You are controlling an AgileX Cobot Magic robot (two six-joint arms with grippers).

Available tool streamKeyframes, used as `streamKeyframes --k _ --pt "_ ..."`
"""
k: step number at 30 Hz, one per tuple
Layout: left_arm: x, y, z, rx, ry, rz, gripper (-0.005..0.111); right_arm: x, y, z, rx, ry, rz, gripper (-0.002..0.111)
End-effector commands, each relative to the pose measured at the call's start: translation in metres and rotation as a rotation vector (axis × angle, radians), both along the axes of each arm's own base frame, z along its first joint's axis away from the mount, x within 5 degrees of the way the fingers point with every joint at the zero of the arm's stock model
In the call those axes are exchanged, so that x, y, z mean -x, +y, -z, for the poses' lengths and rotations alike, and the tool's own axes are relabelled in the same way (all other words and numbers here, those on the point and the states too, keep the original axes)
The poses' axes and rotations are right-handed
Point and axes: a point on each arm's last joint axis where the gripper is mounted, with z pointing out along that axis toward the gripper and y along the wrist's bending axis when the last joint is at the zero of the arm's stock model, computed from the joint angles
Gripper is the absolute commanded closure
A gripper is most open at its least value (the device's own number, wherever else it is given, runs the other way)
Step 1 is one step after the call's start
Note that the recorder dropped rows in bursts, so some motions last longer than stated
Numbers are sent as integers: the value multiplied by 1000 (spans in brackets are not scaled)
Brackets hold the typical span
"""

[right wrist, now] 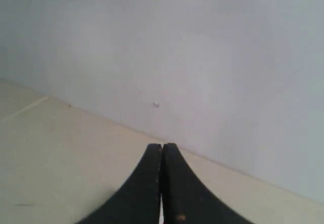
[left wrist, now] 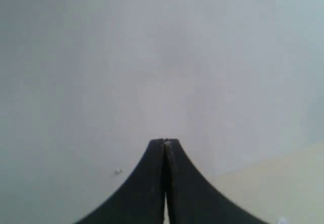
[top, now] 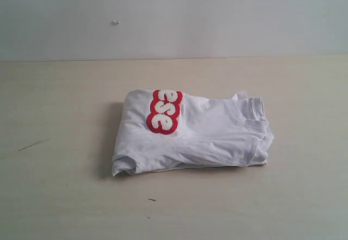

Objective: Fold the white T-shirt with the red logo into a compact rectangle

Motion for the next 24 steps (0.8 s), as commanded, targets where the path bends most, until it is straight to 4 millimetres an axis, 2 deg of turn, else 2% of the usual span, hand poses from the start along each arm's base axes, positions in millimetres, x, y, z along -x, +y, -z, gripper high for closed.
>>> streamKeyframes --k 1,4,6,7,11,15,19,24 --pt "48 18 -4 90 -125 -19 107 52 -19 -15 -46 -153 18 108" --pt "76 28 2 157 -195 -30 107 83 -30 -13 -86 -230 25 108" --pt "103 40 11 219 -281 -50 107 111 -41 -5 -137 -316 41 108" --pt "109 43 14 233 -306 -58 107 120 -44 -3 -150 -350 45 108" --pt "136 55 28 284 -411 -90 107 146 -54 8 -188 -446 59 108" --pt "156 64 42 369 -481 -98 107 160 -60 17 -210 -501 67 108" --pt "174 71 52 400 -552 -103 107 165 -62 21 -219 -525 72 108" --pt "175 73 57 443 -557 -101 107 165 -61 23 -216 -517 71 108"
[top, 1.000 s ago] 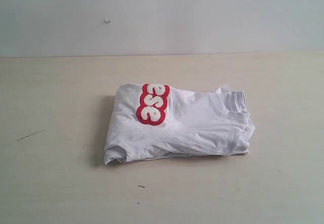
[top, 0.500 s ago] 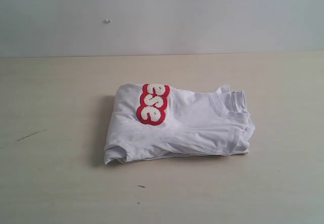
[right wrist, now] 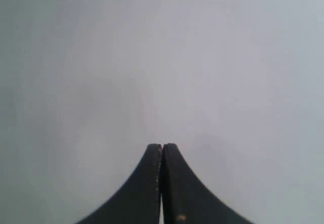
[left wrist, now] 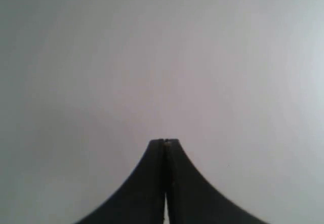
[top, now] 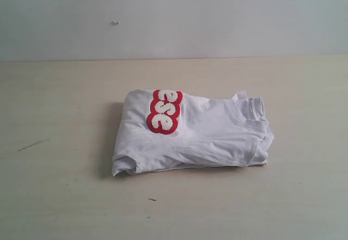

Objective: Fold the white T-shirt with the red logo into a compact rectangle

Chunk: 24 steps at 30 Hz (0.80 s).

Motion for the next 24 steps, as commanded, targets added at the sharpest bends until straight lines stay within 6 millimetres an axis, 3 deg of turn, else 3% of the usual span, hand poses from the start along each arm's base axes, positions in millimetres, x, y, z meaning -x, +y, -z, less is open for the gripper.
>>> streamKeyframes --k 1,24 --pt "0 1 2 67 2 31 107 1 -1 1 0 -7 9 108" --pt "0 2 2 74 -2 33 107 1 -1 1 0 -7 9 108"
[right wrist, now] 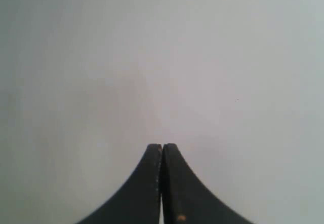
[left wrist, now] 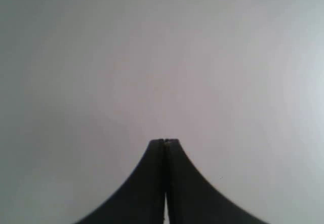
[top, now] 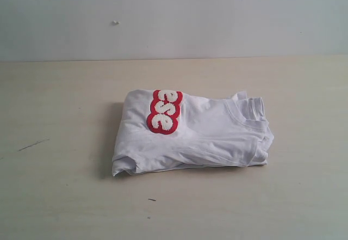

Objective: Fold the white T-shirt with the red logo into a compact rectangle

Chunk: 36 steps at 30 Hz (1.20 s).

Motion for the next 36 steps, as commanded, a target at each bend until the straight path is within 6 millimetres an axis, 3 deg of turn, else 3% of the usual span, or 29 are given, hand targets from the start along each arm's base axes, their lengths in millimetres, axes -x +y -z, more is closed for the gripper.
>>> streamKeyframes --k 1,21,24,28,36 --pt "-1 0 2 -1 6 2 107 0 0 1 3 -2 10 108" --pt "-4 -4 6 -67 24 -16 107 0 0 1 3 -2 10 108" --pt "-11 -9 18 -176 83 -57 107 0 0 1 3 -2 10 108" --pt "-23 -12 37 -142 174 -107 107 0 0 1 3 -2 10 108" --pt "-53 -10 96 -151 379 -314 107 0 0 1 3 -2 10 108"
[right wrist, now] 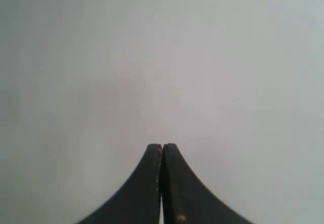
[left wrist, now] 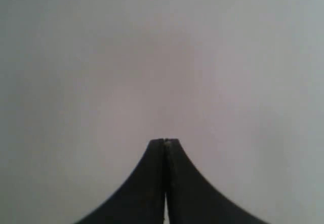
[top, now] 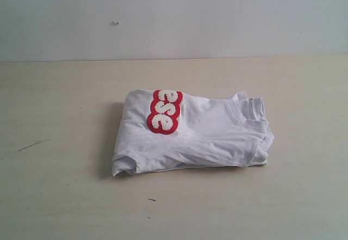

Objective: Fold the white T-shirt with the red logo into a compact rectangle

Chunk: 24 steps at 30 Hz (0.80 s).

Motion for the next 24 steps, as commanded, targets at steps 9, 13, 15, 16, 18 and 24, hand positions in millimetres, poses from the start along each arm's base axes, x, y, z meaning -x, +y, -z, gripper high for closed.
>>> streamKeyframes --k 9,13,15,16,18,24 --pt "-30 5 99 -58 300 -132 107 0 0 1 3 -2 10 108" --pt "-31 5 108 -77 404 -132 107 0 0 1 3 -2 10 108" --pt "-30 5 111 -101 433 -138 107 0 0 1 3 -2 10 108" --pt "-30 5 112 -112 450 -141 107 0 0 1 3 -2 10 108" --pt "-30 6 117 -121 501 -143 107 0 0 1 3 -2 10 108" --pt "-27 7 130 -139 646 -147 107 0 0 1 3 -2 10 108"
